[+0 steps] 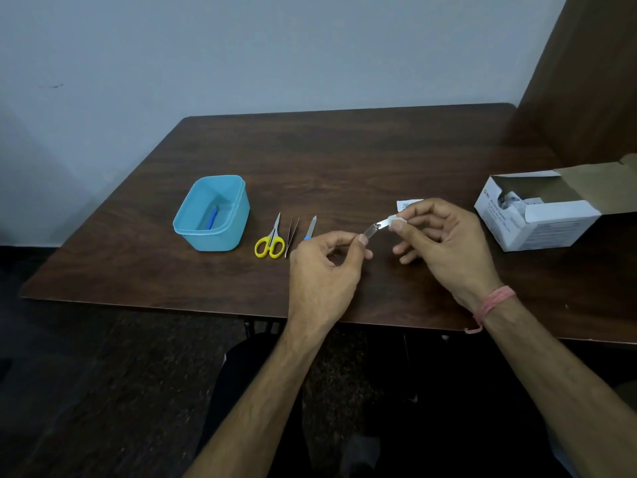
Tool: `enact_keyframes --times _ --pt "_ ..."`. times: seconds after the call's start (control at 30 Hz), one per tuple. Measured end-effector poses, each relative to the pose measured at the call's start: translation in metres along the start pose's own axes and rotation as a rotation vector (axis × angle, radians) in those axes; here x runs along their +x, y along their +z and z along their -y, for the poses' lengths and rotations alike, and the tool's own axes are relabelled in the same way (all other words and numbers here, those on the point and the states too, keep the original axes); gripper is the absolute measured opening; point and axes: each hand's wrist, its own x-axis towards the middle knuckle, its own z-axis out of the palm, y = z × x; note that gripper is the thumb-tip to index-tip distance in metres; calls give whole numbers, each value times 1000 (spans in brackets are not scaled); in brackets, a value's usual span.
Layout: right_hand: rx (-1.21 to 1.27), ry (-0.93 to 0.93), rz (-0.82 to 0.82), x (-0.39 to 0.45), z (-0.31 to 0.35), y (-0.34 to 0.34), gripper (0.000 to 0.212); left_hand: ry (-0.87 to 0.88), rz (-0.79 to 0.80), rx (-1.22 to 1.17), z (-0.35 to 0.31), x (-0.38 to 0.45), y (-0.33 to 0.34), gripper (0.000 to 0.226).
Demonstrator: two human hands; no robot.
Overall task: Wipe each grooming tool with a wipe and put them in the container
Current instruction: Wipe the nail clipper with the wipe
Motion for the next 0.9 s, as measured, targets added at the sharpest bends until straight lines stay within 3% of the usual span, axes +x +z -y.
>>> enact_keyframes --times 0.3,0.53,0.73,0.8,0.9 --pt "11 -11 -33 0 -1 -1 12 4 57 42 0 1 -1 16" --pt "46 -15 23 -2 2 -2 14 -89 124 90 -7 6 2 22" --pt "-68 -44 73 -3 1 0 12 -28 208 66 -1 6 -3 11" --pt "-240 -164 32 -8 0 4 7 -35 195 58 2 7 -2 12" --pt "-668 -538 -8 -18 -7 10 5 -41 186 35 6 8 -1 11"
